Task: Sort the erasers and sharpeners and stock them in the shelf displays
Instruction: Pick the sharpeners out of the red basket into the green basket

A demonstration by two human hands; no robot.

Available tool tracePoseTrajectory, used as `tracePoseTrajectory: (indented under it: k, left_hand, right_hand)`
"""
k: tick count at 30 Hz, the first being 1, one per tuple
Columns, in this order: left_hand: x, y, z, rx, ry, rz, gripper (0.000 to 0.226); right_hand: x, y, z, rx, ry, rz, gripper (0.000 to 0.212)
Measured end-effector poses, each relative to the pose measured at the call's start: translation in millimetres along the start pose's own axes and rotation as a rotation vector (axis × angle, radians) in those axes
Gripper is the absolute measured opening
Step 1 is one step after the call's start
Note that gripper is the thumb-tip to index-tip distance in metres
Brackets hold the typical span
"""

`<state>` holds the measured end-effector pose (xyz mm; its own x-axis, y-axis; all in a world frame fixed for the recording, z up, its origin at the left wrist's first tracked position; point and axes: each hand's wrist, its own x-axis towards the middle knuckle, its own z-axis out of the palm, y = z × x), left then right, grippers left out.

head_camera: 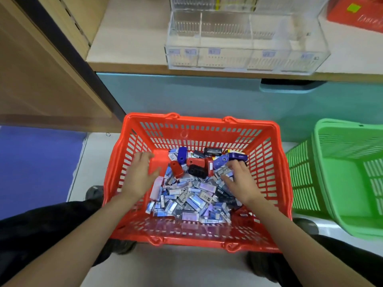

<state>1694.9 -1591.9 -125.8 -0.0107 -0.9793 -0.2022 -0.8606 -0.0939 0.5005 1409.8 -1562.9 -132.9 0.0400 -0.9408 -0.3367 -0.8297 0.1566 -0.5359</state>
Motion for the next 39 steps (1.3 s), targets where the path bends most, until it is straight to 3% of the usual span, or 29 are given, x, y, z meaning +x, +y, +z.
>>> tracePoseTrajectory:
  k: [2,8,14,23,28,32,37,39]
  left_hand:
    - [16.1,8.5,22.8,-0.221,-0.267,-0.108,0.047]
    - [54.6,-0.3,76.8,-0.192,-0.381,-0.179,0.071]
    - [75.0,-14.4,104.6,0.028,-0.569,-0.141,0.093]
    - [70.4,2.8,100.2,-0.090,-0.465,-0.251,0.090]
    - [47.8,18.8,84.1,-0.149,-0.427,-0.380,0.083]
    - [42.7,9.9,74.4,-0.159,-0.409,-0.425,0.079]
    - [44.7,4.4,63.8,-0.375,-0.326,-0.426,0.060]
    - [44.6,3.0,64.1,-0.472,-0.341,-0.442,0.051]
  right_hand:
    - [19.2,-8.6,17.9,0.118,-0.154,0.089,0.042]
    - [77.4,-7.8,57.9,-0.041,-0.308,0.091,0.072]
    - [106.2,-5.9,81.8,-0.274,-0.450,0.044,0.080]
    - [99.9,-16.7,78.5,-0.254,-0.274,0.166,0.051]
    - [98.1,-13.0,75.5,-0.272,-0.372,0.243,0.069]
    - [111.7,-16.2,79.8,0.005,-0.357,0.421,0.057]
    - [107.5,-10.9,89.0,0.083,-0.338,0.351,0.048]
    - [108.5,-9.8,89.8,0.100,-0.354,0.347,0.061]
